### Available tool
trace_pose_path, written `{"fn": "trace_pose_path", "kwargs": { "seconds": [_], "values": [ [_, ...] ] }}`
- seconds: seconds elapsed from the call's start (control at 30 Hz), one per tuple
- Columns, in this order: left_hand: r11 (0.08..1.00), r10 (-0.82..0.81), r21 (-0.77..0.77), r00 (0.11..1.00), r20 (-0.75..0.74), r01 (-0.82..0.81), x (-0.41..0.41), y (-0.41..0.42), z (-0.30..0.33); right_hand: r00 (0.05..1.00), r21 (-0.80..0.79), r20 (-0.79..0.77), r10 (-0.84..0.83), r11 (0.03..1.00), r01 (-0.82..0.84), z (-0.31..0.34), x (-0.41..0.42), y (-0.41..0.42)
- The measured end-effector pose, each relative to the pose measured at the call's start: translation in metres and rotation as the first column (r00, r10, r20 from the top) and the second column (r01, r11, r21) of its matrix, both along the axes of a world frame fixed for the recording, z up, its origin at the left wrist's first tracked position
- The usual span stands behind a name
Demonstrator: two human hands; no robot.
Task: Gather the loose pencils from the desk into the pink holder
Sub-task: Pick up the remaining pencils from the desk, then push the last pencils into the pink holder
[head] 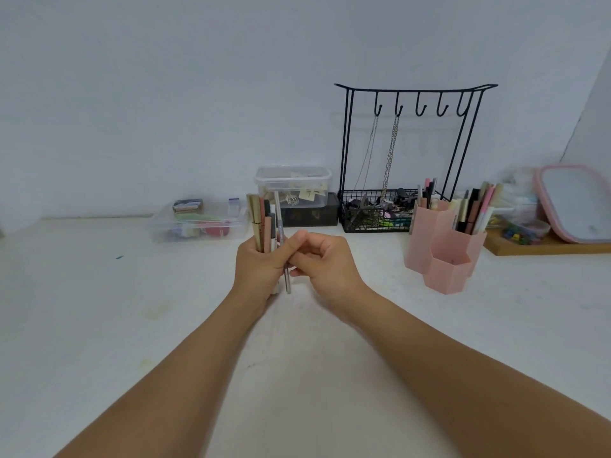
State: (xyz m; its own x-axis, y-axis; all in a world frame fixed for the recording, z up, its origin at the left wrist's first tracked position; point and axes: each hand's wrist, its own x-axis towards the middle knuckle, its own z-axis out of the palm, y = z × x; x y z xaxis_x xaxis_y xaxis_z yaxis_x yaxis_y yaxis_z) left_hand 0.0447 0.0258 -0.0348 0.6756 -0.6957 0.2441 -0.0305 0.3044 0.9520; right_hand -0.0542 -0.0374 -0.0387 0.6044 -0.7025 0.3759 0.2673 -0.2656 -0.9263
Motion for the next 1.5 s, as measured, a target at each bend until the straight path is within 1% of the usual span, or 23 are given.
{"fn": "trace_pose_path", "kwargs": {
  "seconds": [0.23,0.33,0.4,0.5,0.6,0.67,0.7,0.73,0.77,0.8,0.83,0.9,0.97,1.03,1.07,1.1,1.13,1.2,1.27,1.37,1.43,1.5],
  "values": [
    [0.997,0.050,0.063,0.998,0.023,-0.052,0.000,-0.004,-0.002,1.000,-0.008,-0.009,0.027,1.000,-0.027,-0.005,0.001,0.000],
    [0.994,0.060,0.092,0.998,0.028,-0.062,-0.001,-0.004,-0.002,1.000,0.018,-0.022,0.008,1.000,-0.008,-0.003,0.000,0.001],
    [0.991,0.062,0.115,0.998,0.026,-0.065,-0.001,-0.005,-0.003,0.998,0.001,-0.055,-0.024,1.000,0.024,-0.002,-0.002,0.000],
    [0.985,0.104,0.134,0.993,0.056,-0.111,0.000,-0.009,-0.006,0.990,-0.089,-0.128,-0.067,0.994,0.056,-0.001,-0.003,-0.004],
    [0.978,0.137,0.146,0.986,0.090,-0.149,0.001,-0.009,-0.005,0.981,-0.222,-0.168,-0.096,0.973,0.057,-0.002,-0.006,-0.005],
    [0.978,0.112,0.166,0.987,0.114,-0.130,0.002,-0.007,-0.003,0.965,-0.325,-0.210,-0.154,0.943,0.079,0.003,-0.012,-0.007],
    [0.977,0.092,0.181,0.988,0.126,-0.114,0.001,-0.006,-0.003,0.946,-0.391,-0.261,-0.194,0.917,0.080,0.007,-0.017,-0.010],
    [0.976,0.072,0.195,0.988,0.136,-0.098,0.000,-0.005,-0.002,0.908,-0.471,-0.337,-0.248,0.880,0.066,0.012,-0.021,-0.015],
    [0.975,0.047,0.209,0.989,0.140,-0.076,-0.001,-0.004,-0.001,0.850,-0.554,-0.416,-0.323,0.832,0.045,0.018,-0.027,-0.020],
    [0.975,0.031,0.213,0.991,0.132,-0.059,-0.003,-0.003,-0.001,0.779,-0.633,-0.475,-0.409,0.774,0.020,0.024,-0.032,-0.025],
    [0.976,0.019,0.212,0.993,0.119,-0.044,-0.004,-0.003,0.000,0.707,-0.704,-0.500,-0.499,0.711,0.004,0.029,-0.037,-0.027],
    [0.979,0.000,0.202,0.995,0.099,-0.020,-0.006,-0.003,0.001,0.598,-0.814,-0.457,-0.659,0.581,0.019,0.036,-0.053,-0.028],
    [0.981,-0.012,0.194,0.995,0.103,-0.008,-0.005,-0.003,0.000,0.521,-0.884,-0.353,-0.777,0.459,0.086,0.041,-0.074,-0.026],
    [0.982,-0.027,0.188,0.994,0.110,0.006,-0.007,-0.003,-0.001,0.377,-0.922,-0.264,-0.888,0.347,0.172,0.041,-0.102,-0.031],
    [0.982,-0.035,0.190,0.992,0.120,0.011,-0.009,-0.004,-0.001,0.298,-0.928,-0.234,-0.925,0.304,0.216,0.039,-0.115,-0.036],
    [0.980,-0.039,0.197,0.990,0.133,0.012,-0.011,-0.004,-0.001,0.225,-0.926,-0.231,-0.947,0.285,0.248,0.037,-0.126,-0.039],
    [0.978,-0.041,0.206,0.989,0.144,0.011,-0.013,-0.004,-0.001,0.167,-0.916,-0.259,-0.951,0.297,0.269,0.033,-0.135,-0.041],
    [0.976,-0.045,0.218,0.988,0.150,0.012,-0.015,-0.005,0.000,0.085,-0.881,-0.353,-0.932,0.361,0.305,0.028,-0.144,-0.045],
    [0.976,-0.055,0.215,0.989,0.141,0.024,-0.015,-0.004,0.001,0.064,-0.845,-0.426,-0.902,0.423,0.328,0.026,-0.146,-0.047],
    [0.977,-0.065,0.211,0.988,0.138,0.035,-0.015,-0.003,0.001,0.128,-0.790,-0.483,-0.866,0.494,0.364,0.023,-0.136,-0.047],
    [0.976,-0.083,0.211,0.985,0.154,0.050,-0.017,-0.003,0.001,0.167,-0.788,-0.473,-0.865,0.500,0.358,0.021,-0.128,-0.043],
    [0.974,-0.125,0.207,0.980,0.157,0.091,-0.021,-0.002,0.002,0.231,-0.784,-0.463,-0.856,0.517,0.344,0.018,-0.118,-0.036]
  ]
}}
